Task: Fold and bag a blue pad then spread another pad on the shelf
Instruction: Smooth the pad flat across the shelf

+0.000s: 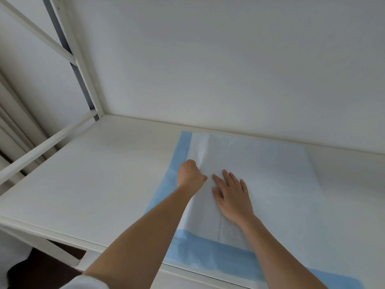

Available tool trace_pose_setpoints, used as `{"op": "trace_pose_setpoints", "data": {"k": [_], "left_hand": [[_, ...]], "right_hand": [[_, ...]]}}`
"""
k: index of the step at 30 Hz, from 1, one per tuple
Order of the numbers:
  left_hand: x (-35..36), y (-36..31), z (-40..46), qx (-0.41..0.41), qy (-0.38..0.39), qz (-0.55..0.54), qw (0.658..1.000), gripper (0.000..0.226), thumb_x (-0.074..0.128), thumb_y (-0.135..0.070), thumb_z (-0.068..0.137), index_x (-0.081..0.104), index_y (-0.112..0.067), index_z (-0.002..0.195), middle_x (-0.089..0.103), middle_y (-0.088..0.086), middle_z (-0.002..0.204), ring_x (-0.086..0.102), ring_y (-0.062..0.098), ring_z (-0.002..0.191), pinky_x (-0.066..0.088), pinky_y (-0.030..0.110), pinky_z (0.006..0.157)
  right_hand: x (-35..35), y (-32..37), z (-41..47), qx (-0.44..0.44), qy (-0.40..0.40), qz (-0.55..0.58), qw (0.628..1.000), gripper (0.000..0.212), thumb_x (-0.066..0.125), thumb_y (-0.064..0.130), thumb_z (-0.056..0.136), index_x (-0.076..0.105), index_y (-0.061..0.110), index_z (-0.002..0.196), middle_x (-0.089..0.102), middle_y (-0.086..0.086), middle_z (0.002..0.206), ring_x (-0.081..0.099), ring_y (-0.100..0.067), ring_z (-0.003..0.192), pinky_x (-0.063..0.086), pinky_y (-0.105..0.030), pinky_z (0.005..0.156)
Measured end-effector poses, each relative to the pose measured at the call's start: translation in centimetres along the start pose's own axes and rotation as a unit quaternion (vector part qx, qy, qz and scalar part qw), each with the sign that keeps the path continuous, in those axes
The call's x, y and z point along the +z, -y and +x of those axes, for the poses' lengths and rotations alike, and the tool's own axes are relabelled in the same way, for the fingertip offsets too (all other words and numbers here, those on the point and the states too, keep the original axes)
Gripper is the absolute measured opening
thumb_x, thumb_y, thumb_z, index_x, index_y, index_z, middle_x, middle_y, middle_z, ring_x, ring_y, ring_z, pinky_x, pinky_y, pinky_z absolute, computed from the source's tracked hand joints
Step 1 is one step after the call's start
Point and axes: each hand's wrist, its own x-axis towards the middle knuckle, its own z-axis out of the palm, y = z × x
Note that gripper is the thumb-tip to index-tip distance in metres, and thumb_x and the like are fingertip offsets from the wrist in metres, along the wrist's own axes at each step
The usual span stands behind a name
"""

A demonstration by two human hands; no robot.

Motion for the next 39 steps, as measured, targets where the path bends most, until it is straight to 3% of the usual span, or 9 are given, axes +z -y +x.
{"op": "trace_pose_setpoints", "data": {"k": [4, 8, 16, 22, 29, 34, 39], "left_hand": [[0.1, -0.7, 0.3, -0.008, -0.009, 0.018, 1.000, 0.020, 0.072, -0.010, 0.077, 0.051, -0.010, 0.076, 0.058, 0.005, 0.077, 0.061, 0.026, 0.078, 0.045, 0.029, 0.058], [0.2, -1.2, 0.4, -0.034, -0.015, 0.020, 0.999, 0.025, 0.063, -0.001, 0.077, 0.043, -0.013, 0.068, 0.050, 0.001, 0.071, 0.056, 0.023, 0.073, 0.046, 0.028, 0.057], [-0.2, -1.8, 0.3, -0.042, -0.009, 0.002, 0.999, 0.020, 0.061, -0.002, 0.075, 0.046, -0.012, 0.068, 0.051, 0.002, 0.071, 0.058, 0.025, 0.073, 0.048, 0.028, 0.057], [-1.3, -2.7, 0.1, -0.070, 0.001, -0.068, 0.995, 0.025, 0.063, -0.003, 0.076, 0.041, -0.012, 0.068, 0.044, 0.000, 0.069, 0.045, 0.015, 0.056, 0.043, 0.025, 0.051], [-2.4, -3.1, 0.0, -0.099, 0.030, -0.190, 0.976, 0.033, 0.077, -0.006, 0.070, 0.047, -0.008, 0.082, 0.050, 0.006, 0.087, 0.052, 0.022, 0.074, 0.045, 0.028, 0.062], [-3.1, -3.3, -0.1, -0.125, 0.049, -0.292, 0.947, 0.042, 0.083, -0.004, 0.064, 0.057, 0.001, 0.096, 0.063, 0.018, 0.103, 0.065, 0.028, 0.084, 0.058, 0.035, 0.075], [-3.9, -4.0, -0.6, -0.137, 0.089, -0.368, 0.915, 0.043, 0.074, -0.005, 0.075, 0.058, 0.003, 0.114, 0.066, 0.016, 0.098, 0.060, 0.021, 0.069, 0.052, 0.026, 0.056]], "right_hand": [[-1.4, -0.3, 0.2, 0.003, 0.016, 0.061, 0.998, 0.050, 0.026, 0.039, 0.102, 0.022, 0.028, 0.150, 0.005, 0.000, 0.160, -0.001, -0.014, 0.148, -0.002, -0.038, 0.120], [-1.6, -0.8, -0.8, 0.020, 0.021, 0.032, 0.999, 0.048, 0.024, 0.039, 0.102, 0.022, 0.028, 0.150, 0.004, 0.002, 0.160, -0.004, -0.015, 0.148, -0.004, -0.043, 0.119], [-1.6, -1.2, -1.1, 0.026, 0.001, 0.043, 0.999, 0.048, 0.025, 0.041, 0.102, 0.025, 0.028, 0.148, 0.008, 0.002, 0.160, -0.002, -0.015, 0.148, -0.003, -0.042, 0.119], [-2.4, -0.9, -0.9, 0.031, -0.014, 0.054, 0.998, 0.048, 0.026, 0.041, 0.102, 0.026, 0.028, 0.148, 0.010, 0.002, 0.160, 0.001, -0.014, 0.148, -0.003, -0.043, 0.119], [-3.4, -0.7, -1.0, 0.032, -0.025, 0.068, 0.997, 0.048, 0.027, 0.040, 0.102, 0.028, 0.028, 0.148, 0.011, 0.002, 0.160, 0.002, -0.015, 0.148, -0.001, -0.045, 0.119], [-4.1, -0.7, -1.2, 0.032, -0.029, 0.078, 0.996, 0.048, 0.027, 0.039, 0.102, 0.027, 0.028, 0.148, 0.012, 0.001, 0.160, 0.003, -0.016, 0.148, 0.000, -0.046, 0.119], [-4.6, -0.5, -1.2, 0.032, -0.038, 0.086, 0.995, 0.047, 0.027, 0.038, 0.102, 0.028, 0.028, 0.148, 0.013, 0.000, 0.159, 0.005, -0.017, 0.147, 0.002, -0.046, 0.118]]}}
